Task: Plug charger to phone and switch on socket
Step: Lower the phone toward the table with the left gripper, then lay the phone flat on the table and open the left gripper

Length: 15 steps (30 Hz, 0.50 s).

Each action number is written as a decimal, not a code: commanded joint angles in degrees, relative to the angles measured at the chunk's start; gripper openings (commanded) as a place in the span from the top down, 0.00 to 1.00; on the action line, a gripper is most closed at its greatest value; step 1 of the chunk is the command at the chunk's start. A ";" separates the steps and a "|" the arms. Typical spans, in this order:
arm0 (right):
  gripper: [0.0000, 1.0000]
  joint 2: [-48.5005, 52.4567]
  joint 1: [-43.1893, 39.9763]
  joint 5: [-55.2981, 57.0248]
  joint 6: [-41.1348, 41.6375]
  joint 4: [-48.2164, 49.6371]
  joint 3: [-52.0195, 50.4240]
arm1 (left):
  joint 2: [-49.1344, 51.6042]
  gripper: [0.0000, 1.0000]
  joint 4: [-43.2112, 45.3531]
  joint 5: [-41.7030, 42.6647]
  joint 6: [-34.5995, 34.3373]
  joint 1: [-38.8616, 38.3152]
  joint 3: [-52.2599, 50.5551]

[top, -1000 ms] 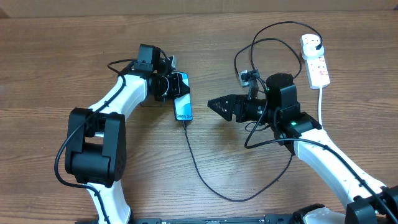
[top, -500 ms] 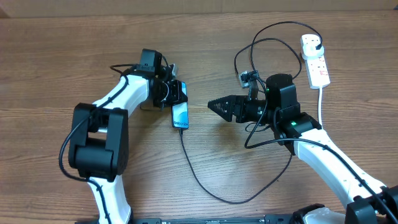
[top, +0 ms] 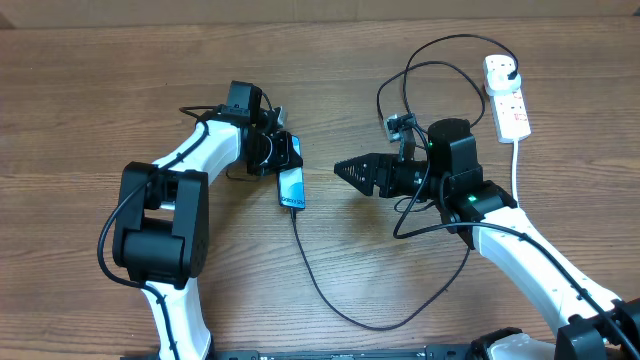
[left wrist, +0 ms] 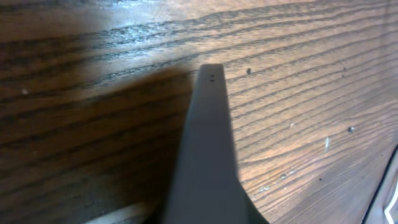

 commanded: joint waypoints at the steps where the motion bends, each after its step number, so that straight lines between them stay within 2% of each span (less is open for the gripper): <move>1: 0.32 0.07 0.15 0.61 -0.04 0.11 0.98 | 0.96 0.85 0.00 -0.09 1.29 -0.42 1.14; 15: 0.32 0.07 0.15 0.96 -0.04 0.11 0.98 | 0.96 0.79 -0.35 -0.09 1.29 -0.42 1.14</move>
